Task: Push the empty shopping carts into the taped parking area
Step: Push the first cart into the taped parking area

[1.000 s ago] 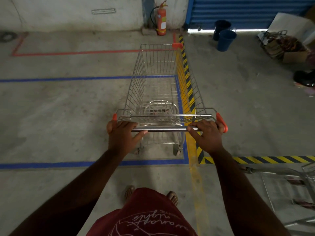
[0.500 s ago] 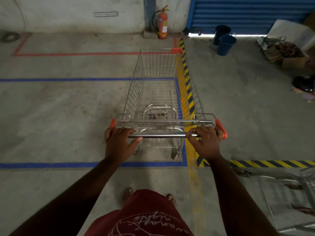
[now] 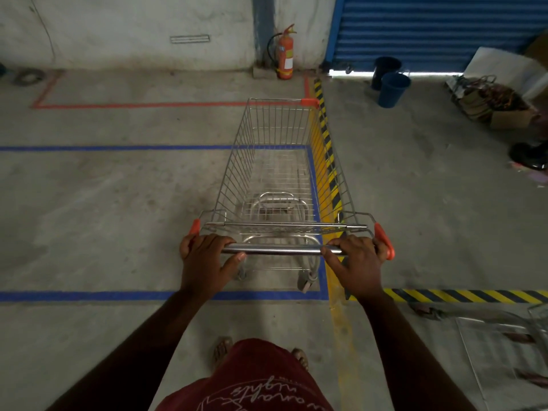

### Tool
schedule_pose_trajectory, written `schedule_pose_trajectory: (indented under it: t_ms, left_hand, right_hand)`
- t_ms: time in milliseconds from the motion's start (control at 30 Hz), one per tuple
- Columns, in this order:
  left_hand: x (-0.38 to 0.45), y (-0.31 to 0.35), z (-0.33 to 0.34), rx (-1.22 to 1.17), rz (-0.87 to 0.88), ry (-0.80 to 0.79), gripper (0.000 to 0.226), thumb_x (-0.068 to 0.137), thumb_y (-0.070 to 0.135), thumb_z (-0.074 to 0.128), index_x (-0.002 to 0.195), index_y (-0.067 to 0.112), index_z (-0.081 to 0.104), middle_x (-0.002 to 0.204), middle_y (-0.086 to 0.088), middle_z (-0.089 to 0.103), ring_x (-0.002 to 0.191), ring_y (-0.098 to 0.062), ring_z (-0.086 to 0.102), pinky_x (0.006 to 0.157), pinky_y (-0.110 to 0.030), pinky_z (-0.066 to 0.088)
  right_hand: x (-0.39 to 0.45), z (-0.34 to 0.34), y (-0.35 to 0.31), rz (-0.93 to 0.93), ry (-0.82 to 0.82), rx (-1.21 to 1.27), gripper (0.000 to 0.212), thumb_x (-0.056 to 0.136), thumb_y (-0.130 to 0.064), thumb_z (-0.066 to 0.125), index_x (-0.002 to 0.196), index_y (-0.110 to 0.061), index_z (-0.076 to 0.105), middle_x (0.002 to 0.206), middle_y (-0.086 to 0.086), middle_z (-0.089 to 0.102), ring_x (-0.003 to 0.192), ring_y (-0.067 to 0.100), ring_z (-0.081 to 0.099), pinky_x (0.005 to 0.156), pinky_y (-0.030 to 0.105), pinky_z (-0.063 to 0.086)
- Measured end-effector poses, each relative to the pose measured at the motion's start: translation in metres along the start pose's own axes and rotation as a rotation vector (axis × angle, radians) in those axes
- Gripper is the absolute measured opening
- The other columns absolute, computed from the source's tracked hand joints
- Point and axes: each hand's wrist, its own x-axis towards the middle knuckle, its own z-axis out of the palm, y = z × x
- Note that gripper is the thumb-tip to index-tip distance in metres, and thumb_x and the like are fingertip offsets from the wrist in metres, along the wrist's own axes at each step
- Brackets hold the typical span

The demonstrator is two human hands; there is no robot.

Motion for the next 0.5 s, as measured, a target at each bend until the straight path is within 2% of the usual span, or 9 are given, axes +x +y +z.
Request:
schedule_pose_trajectory:
  t_ms: [133,267,500]
  left_hand:
    - [0.0025,-0.0007,-0.0029,-0.017,0.01,0.014,0.04,0.09,0.068,0.057,0.104,0.032,0.068,0.088,0.012,0.068,0.132,-0.023,0.046,0.115,-0.038,0.021]
    - [0.0019,0.0015,-0.0036,-0.031,-0.006,0.0,0.037,0.086,0.064,0.062,0.104,0.032,0.067,0.087,0.014,0.066,0.132,-0.023,0.046,0.115,-0.041,0.022]
    - [0.0036,0.0019,-0.0079,-0.054,0.003,-0.023,0.037,0.086,0.065,0.062,0.105,0.033,0.067,0.086,0.015,0.065,0.12,-0.017,0.053,0.118,-0.04,0.02]
  right_hand:
    - [-0.003,-0.0004,-0.0022,-0.007,0.028,-0.022,0.047,0.092,-0.067,0.05,0.1,-0.031,0.08,0.094,-0.011,0.07,0.101,0.021,0.063,0.107,0.057,0.034]
    - [-0.0032,-0.002,-0.0021,-0.001,0.013,0.011,0.049,0.092,-0.067,0.05,0.101,-0.029,0.079,0.092,-0.011,0.068,0.098,0.022,0.062,0.103,0.06,0.038]
    - [-0.0035,-0.0014,-0.0013,-0.012,0.008,0.015,0.045,0.093,-0.065,0.053,0.103,-0.029,0.079,0.092,-0.012,0.067,0.098,0.02,0.06,0.103,0.059,0.039]
